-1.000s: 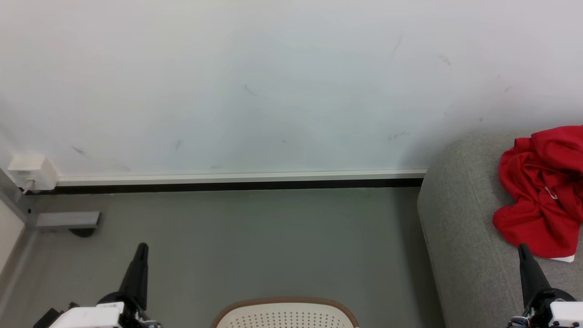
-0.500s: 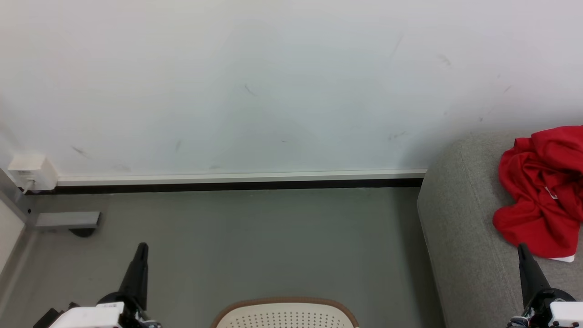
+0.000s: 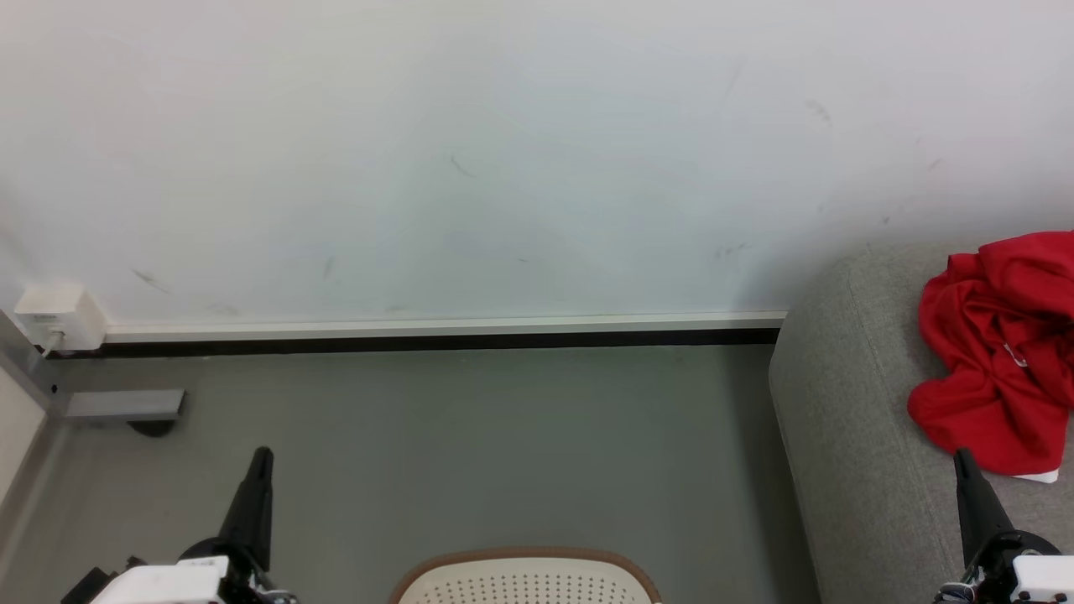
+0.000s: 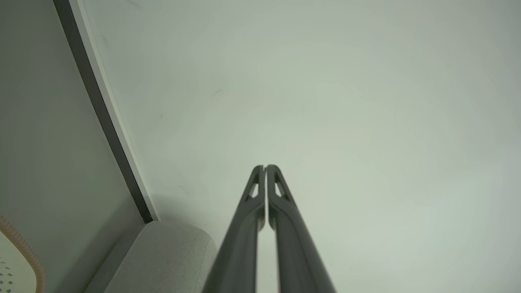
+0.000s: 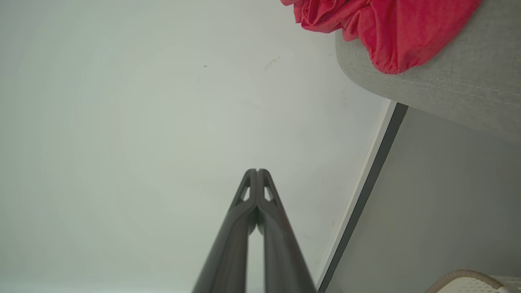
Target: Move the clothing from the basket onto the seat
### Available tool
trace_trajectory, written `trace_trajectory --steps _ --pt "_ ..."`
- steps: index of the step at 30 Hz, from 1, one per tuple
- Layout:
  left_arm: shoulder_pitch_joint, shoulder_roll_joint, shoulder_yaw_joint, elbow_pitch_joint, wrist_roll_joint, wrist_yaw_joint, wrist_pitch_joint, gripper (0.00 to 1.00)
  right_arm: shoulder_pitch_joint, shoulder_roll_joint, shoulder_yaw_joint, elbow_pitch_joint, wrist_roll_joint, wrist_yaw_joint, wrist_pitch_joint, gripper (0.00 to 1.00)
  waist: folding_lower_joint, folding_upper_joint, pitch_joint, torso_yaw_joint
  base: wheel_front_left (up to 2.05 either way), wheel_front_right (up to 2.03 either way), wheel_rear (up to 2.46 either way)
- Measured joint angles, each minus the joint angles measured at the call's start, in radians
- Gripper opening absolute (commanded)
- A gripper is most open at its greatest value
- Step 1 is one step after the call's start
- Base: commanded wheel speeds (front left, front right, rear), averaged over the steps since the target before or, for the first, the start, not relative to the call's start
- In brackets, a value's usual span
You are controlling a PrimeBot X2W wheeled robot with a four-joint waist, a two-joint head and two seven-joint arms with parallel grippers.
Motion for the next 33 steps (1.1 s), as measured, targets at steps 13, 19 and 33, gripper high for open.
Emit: trace_trajectory --steps 13,19,33 --pt "0.000 0.000 0.000 0.000 0.000 0.000 0.000 0.00 0.000 0.001 -0.001 0.000 0.000 0.000 0.000 0.00 0.0000 0.0000 0.000 0.000 0.00 0.00 0.00" --pt "0.000 0.000 0.000 0.000 0.000 0.000 0.000 0.00 0.000 0.001 -0.001 0.000 0.000 0.000 0.000 0.00 0.0000 0.0000 0.000 0.000 0.00 0.00 0.00" --pt "0.000 0.000 0.000 0.000 0.000 0.000 0.000 0.00 0.000 0.001 -0.002 0.000 0.000 0.000 0.000 0.00 0.0000 0.0000 0.000 0.000 0.00 0.00 0.00"
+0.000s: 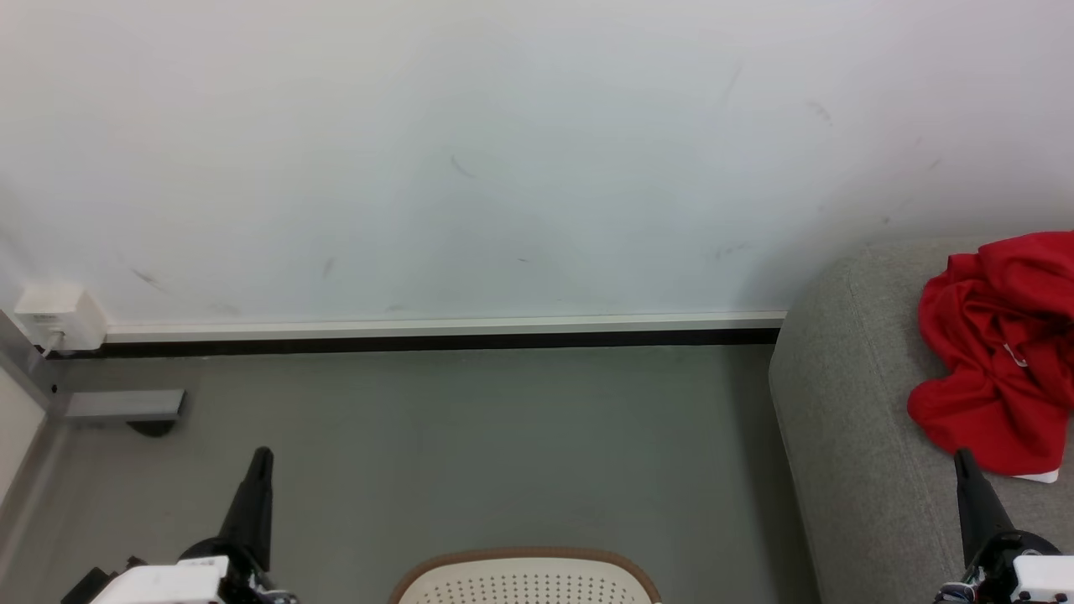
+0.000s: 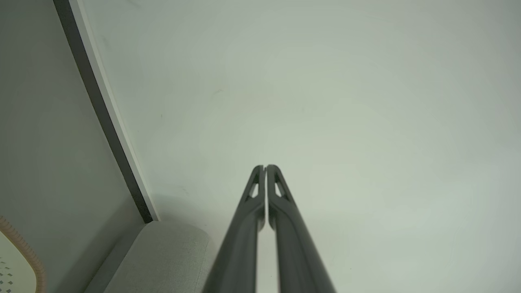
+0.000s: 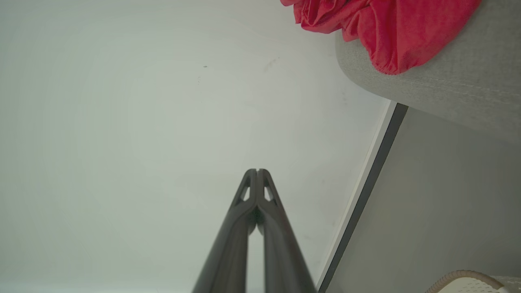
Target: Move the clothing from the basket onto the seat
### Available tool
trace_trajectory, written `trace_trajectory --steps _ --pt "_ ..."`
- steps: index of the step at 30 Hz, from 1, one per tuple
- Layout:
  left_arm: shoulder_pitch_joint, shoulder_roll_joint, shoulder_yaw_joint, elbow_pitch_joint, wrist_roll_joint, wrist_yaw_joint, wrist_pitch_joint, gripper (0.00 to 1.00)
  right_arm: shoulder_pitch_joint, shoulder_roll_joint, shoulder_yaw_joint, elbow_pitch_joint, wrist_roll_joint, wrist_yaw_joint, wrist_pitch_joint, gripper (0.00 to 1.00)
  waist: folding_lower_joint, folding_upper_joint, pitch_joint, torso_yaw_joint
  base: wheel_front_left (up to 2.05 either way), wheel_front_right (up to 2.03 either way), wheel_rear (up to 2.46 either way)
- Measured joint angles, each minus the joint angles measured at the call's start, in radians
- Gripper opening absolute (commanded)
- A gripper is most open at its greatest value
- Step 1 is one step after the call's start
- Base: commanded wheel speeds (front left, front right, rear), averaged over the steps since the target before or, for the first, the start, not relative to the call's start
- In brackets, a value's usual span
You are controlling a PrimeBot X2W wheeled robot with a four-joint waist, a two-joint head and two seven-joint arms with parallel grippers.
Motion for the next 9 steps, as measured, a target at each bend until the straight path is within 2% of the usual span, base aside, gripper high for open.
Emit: trace_trajectory --steps 9 --pt "0.000 0.000 0.000 0.000 0.000 0.000 0.000 0.00 0.000 0.000 0.000 0.000 -0.001 0.000 0.000 0.00 0.0000 0.0001 0.000 0.000 0.00 0.00 0.00"
